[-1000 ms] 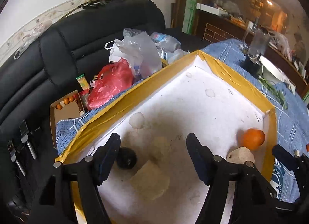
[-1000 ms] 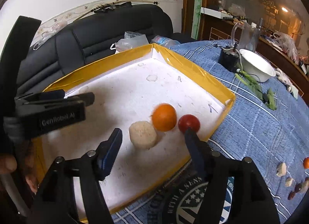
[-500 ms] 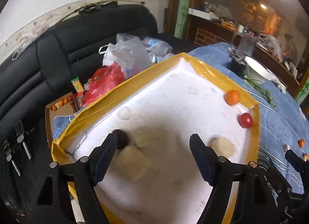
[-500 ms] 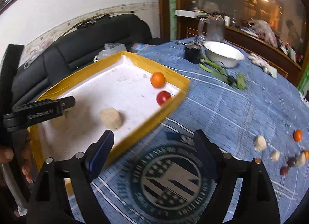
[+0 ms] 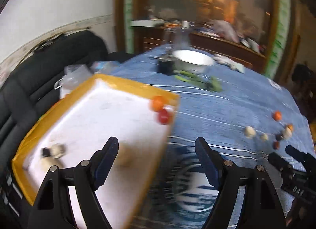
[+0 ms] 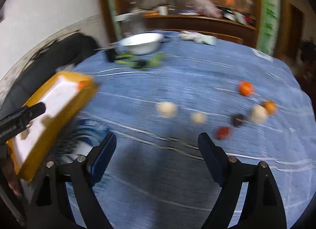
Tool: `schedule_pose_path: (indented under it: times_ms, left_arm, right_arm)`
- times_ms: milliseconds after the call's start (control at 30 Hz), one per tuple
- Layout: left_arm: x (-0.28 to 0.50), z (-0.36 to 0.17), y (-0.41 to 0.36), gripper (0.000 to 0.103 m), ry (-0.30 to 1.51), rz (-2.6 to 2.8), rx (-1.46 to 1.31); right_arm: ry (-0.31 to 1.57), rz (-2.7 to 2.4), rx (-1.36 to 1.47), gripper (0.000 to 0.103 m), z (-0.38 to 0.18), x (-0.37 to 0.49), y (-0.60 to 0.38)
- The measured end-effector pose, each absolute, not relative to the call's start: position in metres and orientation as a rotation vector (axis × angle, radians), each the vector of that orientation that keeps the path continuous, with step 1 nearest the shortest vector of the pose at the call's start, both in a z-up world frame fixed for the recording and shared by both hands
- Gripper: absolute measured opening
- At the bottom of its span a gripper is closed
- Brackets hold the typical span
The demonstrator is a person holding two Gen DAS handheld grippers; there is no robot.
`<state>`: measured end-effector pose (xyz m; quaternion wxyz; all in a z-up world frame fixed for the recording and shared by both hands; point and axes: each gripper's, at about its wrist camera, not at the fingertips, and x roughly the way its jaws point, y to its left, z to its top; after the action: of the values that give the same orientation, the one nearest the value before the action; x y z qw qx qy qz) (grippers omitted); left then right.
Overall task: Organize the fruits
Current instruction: 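Move both open tools back over the remaining items, then grasp the dark red date with the right tool while the left tool grasps a tan round lump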
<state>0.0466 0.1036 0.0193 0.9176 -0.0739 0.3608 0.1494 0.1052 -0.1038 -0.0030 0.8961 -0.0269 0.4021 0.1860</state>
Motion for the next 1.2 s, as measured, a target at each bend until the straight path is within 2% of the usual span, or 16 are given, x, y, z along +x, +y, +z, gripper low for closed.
schedule_pose_path:
  times_ms: [267, 400, 633, 767, 800, 867, 933, 1000, 1033, 1067, 1100, 1167, 1200]
  left_arm:
    - [0.095, -0.001, 0.029, 0.079, 0.791, 0.165, -0.002]
    - [0.113, -0.011, 0.009, 0.079, 0.811, 0.127, 0.030]
    - [0.140, -0.023, -0.009, 0.079, 0.831, 0.069, 0.038]
    - [0.152, -0.028, -0.018, 0.079, 0.827, 0.038, 0.044]
    - [0.154, -0.030, -0.019, 0.079, 0.827, 0.029, 0.043]
    - [0.160, -0.031, -0.023, 0.079, 0.827, 0.020, 0.046]
    - [0.166, -0.036, -0.027, 0.079, 0.841, 0.010, 0.050]
    - [0.169, -0.039, -0.031, 0.075, 0.854, -0.006, 0.050]
    - [0.169, -0.042, -0.034, 0.070, 0.861, -0.014, 0.053]
    - [0.172, -0.045, -0.036, 0.060, 0.873, -0.018, 0.068]
    - [0.174, -0.048, -0.039, 0.056, 0.893, -0.027, 0.079]
    - [0.175, -0.047, -0.039, 0.032, 0.897, -0.066, 0.046]
    - [0.175, -0.046, -0.042, 0.028, 0.895, -0.080, 0.047]
  right_arm:
    - [0.888, 0.231, 0.003, 0.084, -0.023, 0.127, -0.171]
    - [0.911, 0.222, 0.002, 0.073, -0.031, 0.140, -0.175]
    - [0.933, 0.222, 0.015, 0.062, -0.040, 0.166, -0.169]
    - [0.941, 0.231, -0.006, 0.045, -0.045, 0.175, -0.160]
    - [0.933, 0.227, -0.025, 0.037, -0.045, 0.175, -0.158]
    - [0.928, 0.219, -0.042, 0.031, -0.045, 0.176, -0.157]
    - [0.928, 0.226, -0.033, 0.030, -0.045, 0.176, -0.160]
    - [0.927, 0.231, -0.026, 0.030, -0.045, 0.175, -0.164]
    - [0.926, 0.232, -0.025, 0.030, -0.045, 0.175, -0.165]
    - [0.925, 0.234, -0.022, 0.030, -0.045, 0.173, -0.166]
    - [0.924, 0.236, -0.017, 0.030, -0.045, 0.173, -0.167]
    - [0.921, 0.238, -0.010, 0.030, -0.045, 0.172, -0.169]
    - [0.920, 0.241, -0.007, 0.030, -0.045, 0.172, -0.169]
